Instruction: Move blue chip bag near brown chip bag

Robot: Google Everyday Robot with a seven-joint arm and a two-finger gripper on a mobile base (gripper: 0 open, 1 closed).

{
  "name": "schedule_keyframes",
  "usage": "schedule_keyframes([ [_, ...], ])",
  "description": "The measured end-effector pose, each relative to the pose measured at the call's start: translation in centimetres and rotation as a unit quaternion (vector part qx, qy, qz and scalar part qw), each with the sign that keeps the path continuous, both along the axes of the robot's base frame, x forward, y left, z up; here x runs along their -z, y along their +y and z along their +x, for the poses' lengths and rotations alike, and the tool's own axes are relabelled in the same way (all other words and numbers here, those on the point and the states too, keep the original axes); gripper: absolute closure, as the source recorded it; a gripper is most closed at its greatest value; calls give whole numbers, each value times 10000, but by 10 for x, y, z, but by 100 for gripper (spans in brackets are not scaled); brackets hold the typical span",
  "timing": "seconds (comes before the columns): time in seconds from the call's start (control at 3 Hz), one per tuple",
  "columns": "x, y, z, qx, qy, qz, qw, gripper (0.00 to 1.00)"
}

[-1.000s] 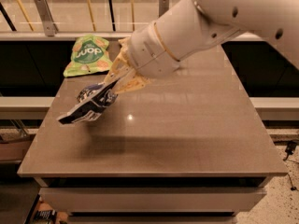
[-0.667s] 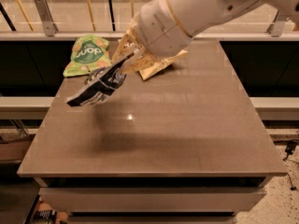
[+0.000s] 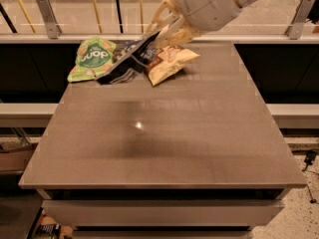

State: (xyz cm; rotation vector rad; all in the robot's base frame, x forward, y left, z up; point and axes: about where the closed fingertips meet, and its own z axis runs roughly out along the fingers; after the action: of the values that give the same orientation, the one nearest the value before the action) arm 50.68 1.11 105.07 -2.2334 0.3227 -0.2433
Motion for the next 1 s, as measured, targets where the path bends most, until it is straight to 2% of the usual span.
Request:
schedule_keyframes([
  [0.33, -17, -34, 4, 469, -476, 8, 9978, 100],
  [0.67, -28, -67, 13, 865, -789, 25, 9931, 100],
  [1.0, -34, -98, 27, 1187, -967, 43, 9882, 100],
])
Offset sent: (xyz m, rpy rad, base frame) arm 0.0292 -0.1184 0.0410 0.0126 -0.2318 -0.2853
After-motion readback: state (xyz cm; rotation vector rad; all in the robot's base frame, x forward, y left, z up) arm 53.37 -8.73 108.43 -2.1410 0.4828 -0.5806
